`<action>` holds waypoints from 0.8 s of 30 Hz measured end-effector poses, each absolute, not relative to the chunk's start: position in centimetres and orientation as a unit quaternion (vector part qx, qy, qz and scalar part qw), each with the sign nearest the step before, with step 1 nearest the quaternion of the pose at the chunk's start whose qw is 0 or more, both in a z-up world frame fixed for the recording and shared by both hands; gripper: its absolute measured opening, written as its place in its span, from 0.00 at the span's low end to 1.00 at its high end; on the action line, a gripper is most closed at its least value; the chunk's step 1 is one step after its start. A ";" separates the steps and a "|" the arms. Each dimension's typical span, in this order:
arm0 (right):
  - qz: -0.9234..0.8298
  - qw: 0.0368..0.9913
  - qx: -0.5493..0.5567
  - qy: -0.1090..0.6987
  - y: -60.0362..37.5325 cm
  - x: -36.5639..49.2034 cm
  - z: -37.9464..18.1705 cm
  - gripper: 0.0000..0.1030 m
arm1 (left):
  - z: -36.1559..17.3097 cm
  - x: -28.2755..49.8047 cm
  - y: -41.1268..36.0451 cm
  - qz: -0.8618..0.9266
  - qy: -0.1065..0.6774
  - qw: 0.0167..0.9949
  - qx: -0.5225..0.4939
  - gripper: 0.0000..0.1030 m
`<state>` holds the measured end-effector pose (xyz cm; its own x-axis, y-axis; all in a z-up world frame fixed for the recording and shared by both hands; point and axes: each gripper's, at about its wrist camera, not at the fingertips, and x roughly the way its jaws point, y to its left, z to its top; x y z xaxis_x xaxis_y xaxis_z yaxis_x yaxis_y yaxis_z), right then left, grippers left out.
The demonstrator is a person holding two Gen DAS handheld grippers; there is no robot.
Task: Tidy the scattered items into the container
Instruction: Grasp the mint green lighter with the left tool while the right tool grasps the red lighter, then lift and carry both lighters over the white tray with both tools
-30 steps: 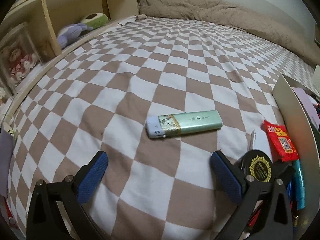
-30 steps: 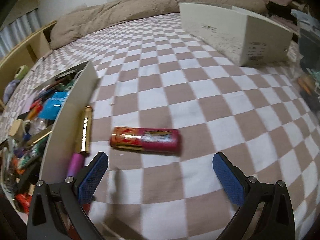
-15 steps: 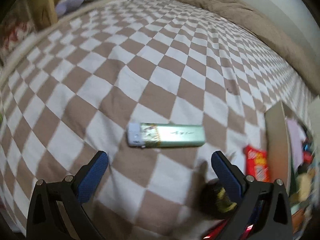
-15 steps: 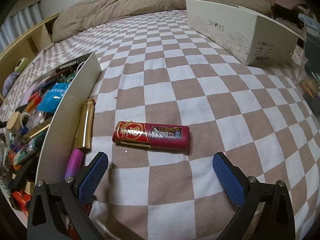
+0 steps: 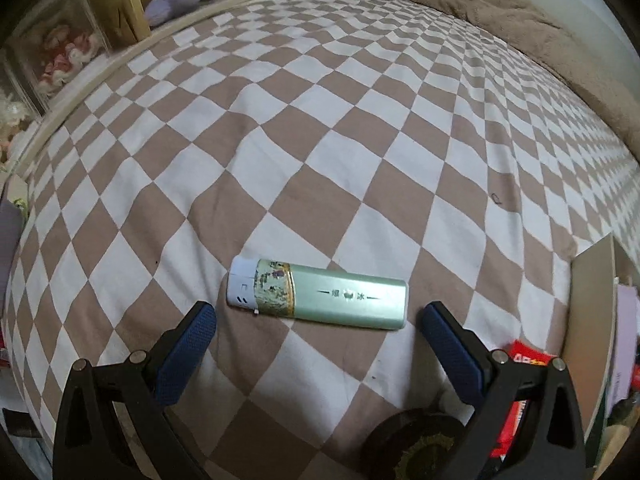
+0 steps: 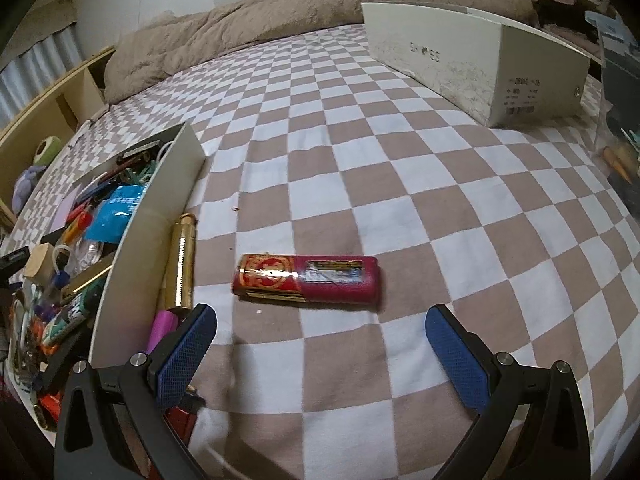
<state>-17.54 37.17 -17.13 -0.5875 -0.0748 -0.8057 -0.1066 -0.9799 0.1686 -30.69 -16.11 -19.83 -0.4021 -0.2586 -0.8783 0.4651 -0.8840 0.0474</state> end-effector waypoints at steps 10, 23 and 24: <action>0.888 0.024 -0.454 0.065 35.1 -19.7 -17.2 1.00 | -20.0 -28.5 -16.5 -0.865 0.117 0.213 0.438 0.97; 0.890 0.044 -0.449 0.072 35.7 -19.4 -17.2 0.80 | -18.7 -27.2 -16.9 -0.883 0.133 0.188 0.410 0.65; 0.890 0.044 -0.447 0.076 35.8 -19.4 -17.1 0.80 | -18.6 -27.2 -16.7 -0.883 0.132 0.187 0.409 0.65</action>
